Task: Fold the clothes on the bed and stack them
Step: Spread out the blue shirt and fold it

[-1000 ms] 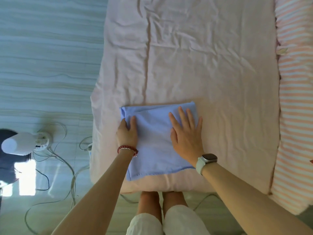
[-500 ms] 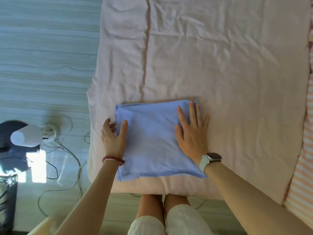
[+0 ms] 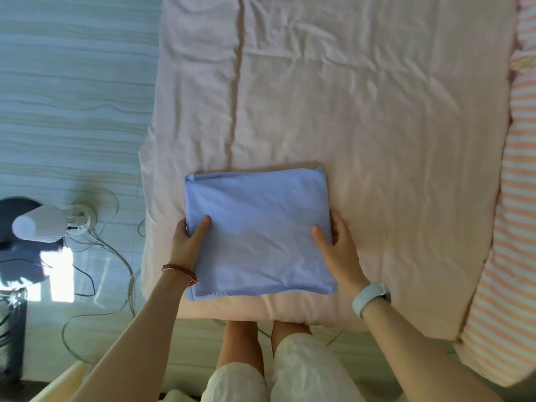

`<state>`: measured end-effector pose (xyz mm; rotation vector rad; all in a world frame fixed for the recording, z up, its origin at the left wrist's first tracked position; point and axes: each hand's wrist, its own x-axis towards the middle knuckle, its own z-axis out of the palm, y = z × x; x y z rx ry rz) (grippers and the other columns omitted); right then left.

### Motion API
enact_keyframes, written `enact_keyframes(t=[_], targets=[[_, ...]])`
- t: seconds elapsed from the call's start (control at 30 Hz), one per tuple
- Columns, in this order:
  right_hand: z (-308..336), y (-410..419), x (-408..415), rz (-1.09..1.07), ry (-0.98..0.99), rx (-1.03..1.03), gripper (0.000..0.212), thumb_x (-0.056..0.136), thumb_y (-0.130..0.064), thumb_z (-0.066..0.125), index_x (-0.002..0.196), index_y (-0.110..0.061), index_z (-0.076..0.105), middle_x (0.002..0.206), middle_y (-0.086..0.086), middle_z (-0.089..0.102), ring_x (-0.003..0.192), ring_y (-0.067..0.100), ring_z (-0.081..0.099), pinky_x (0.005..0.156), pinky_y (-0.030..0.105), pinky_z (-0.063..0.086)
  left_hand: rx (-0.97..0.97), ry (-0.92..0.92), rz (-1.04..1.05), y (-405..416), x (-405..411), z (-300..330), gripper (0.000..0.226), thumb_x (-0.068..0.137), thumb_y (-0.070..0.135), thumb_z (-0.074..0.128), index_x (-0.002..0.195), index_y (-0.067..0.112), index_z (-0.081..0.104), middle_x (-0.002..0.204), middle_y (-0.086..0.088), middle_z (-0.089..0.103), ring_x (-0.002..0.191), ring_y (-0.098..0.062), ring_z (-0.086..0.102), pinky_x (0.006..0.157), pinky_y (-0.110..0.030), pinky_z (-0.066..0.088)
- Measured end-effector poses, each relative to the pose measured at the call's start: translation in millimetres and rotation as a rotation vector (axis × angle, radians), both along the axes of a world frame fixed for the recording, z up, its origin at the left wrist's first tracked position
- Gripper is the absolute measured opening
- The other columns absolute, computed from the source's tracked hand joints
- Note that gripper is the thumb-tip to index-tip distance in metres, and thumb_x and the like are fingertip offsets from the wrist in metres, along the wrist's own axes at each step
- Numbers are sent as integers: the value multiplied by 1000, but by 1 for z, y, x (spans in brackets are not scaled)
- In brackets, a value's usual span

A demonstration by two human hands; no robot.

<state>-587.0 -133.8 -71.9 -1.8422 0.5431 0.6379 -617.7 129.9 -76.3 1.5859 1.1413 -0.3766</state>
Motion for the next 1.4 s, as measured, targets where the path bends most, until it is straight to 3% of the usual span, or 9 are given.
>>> enact_keyframes(t=[0.1, 0.27, 0.37, 0.8, 0.93, 1.03, 1.17, 1.27, 1.4], targets=[[4, 1, 10, -13, 46, 98, 34, 86, -29, 64, 116, -32, 47, 106, -21, 58, 94, -5, 58, 68, 4, 44, -61, -23, 41, -2, 1, 6, 31, 88, 23, 61, 115, 10, 54, 103, -1, 62, 87, -13, 59, 71, -24, 47], [18, 9, 6, -8, 4, 98, 13, 88, -27, 60, 100, -25, 54, 97, -10, 62, 84, -3, 59, 64, 11, 45, 77, -115, 3, -7, -1, 26, 6, 89, 16, 59, 89, 12, 55, 80, 2, 57, 76, -16, 54, 65, -25, 45], [35, 25, -3, -28, -76, 47, 9, 89, -25, 60, 92, -26, 51, 90, -6, 59, 76, 2, 57, 59, 11, 44, 127, -185, -33, 6, -5, 48, 7, 89, 20, 59, 83, 17, 55, 77, 4, 58, 71, -9, 54, 62, -21, 43], [134, 231, -85, 31, -223, 129, 20, 90, -11, 58, 107, -15, 50, 94, -6, 58, 81, 2, 54, 57, 4, 42, 219, -268, 68, 210, -110, 160, 16, 87, 18, 61, 75, 12, 52, 69, 0, 53, 63, -14, 47, 56, -25, 39], [156, 309, -99, 88, -206, 219, 20, 90, -14, 58, 109, -13, 52, 98, 0, 60, 86, 12, 58, 68, 19, 46, 308, -279, 89, 285, -128, 194, 12, 88, 19, 60, 83, 10, 54, 71, 3, 55, 64, -10, 50, 53, -21, 36], [173, 351, -84, 98, -251, 261, 16, 90, -13, 57, 105, -15, 53, 98, 1, 61, 86, 13, 59, 70, 23, 45, 343, -312, 118, 325, -117, 212, 14, 88, 19, 59, 88, 5, 55, 74, -1, 57, 69, -16, 50, 59, -27, 37], [195, 385, -43, 119, -360, 241, 13, 90, -9, 55, 101, -16, 54, 92, -6, 60, 81, 0, 56, 64, 9, 43, 344, -392, 108, 357, -83, 233, 14, 88, 19, 59, 82, 7, 56, 72, 0, 57, 66, -14, 50, 58, -28, 39], [209, 401, -10, 60, -377, 256, 15, 89, -9, 56, 91, -24, 54, 89, -7, 61, 78, 4, 56, 66, 16, 44, 342, -447, 69, 376, -46, 246, 15, 87, 19, 60, 78, 8, 55, 70, 1, 56, 64, -11, 50, 55, -25, 40], [223, 417, 50, 32, -450, 238, 9, 89, -10, 56, 97, -11, 56, 90, 0, 62, 78, 8, 57, 65, 19, 45, 325, -510, 25, 396, 20, 258, 15, 88, 18, 60, 80, 6, 56, 70, 2, 57, 61, -7, 49, 47, -12, 38]])
